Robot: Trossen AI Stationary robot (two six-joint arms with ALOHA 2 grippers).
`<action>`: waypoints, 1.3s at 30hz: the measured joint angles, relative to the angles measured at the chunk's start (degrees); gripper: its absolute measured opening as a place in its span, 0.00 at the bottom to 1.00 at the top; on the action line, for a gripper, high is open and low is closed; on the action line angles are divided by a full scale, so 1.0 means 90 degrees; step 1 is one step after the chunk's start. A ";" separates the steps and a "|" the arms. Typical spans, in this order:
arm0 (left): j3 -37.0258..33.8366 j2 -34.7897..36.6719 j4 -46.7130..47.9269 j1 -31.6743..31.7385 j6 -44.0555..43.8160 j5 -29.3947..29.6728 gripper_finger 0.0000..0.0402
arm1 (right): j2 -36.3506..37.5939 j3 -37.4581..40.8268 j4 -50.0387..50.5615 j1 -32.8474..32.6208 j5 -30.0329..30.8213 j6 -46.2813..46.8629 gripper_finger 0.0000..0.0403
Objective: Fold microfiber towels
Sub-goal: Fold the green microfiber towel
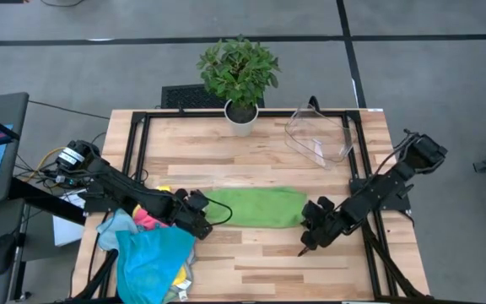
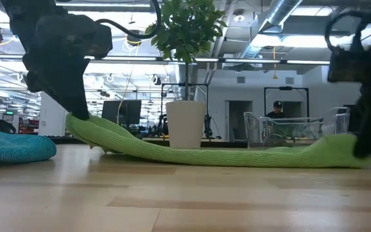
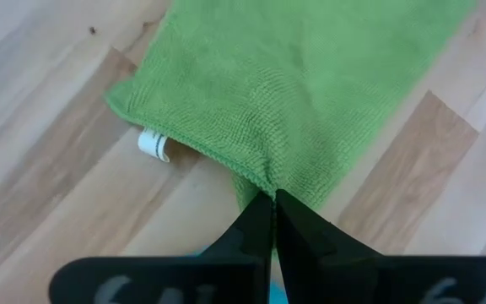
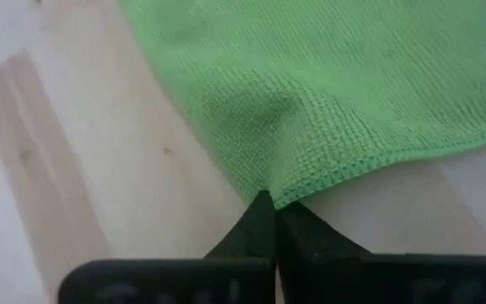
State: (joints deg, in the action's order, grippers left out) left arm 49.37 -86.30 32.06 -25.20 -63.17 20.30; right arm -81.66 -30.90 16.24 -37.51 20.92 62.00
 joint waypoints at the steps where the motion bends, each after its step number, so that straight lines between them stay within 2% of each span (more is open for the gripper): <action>1: 0.0024 0.0009 0.0011 0.0010 -0.0009 -0.0075 0.00 | 0.0140 -0.0042 -0.0001 0.0067 -0.0081 -0.0164 0.02; 5: 0.0311 0.0130 0.0054 0.0077 0.0272 -0.0163 0.00 | 0.0829 -0.0192 0.0394 0.0495 -0.0275 -0.0704 0.02; 11: 0.0873 0.0618 0.0468 0.0290 0.0829 0.0215 0.00 | 0.1968 -0.0560 0.1245 0.1532 -0.0587 -0.1597 0.02; 14: 0.0993 0.0841 0.0797 0.0408 0.0982 0.0392 0.00 | 0.2284 -0.0590 0.1550 0.2151 -0.0838 -0.2058 0.05; 17: 0.0993 0.0915 0.1023 0.0499 0.0959 0.0374 0.00 | 0.2302 -0.0520 0.1542 0.2598 -0.1255 -0.2354 0.09; 20: 0.0992 0.0865 0.1179 0.0506 0.0947 0.0277 0.00 | 0.1961 -0.0456 0.1447 0.2845 -0.1583 -0.2607 0.10; 26: 0.0956 0.0830 0.1270 0.0504 0.0942 0.0217 0.00 | 0.1314 -0.0456 0.0729 0.2978 -0.1658 -0.2907 0.10; 29: 0.0956 0.0830 0.1399 0.0510 0.0944 0.0220 0.00 | 0.1064 -0.0456 0.0587 0.3099 -0.1661 -0.3036 0.16; 33: 0.0956 0.0830 0.1474 0.0511 0.0936 0.0222 0.00 | 0.1025 -0.0458 0.0441 0.3229 -0.1819 -0.3313 0.29; 39: 0.0954 0.0830 0.1567 0.0511 0.0896 0.0223 0.00 | 0.1660 -0.0498 0.0725 0.3138 -0.1838 -0.3385 0.48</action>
State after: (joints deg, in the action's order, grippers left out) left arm 57.95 -78.83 46.16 -20.60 -55.11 22.32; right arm -66.71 -35.38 22.76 -9.27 4.38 31.54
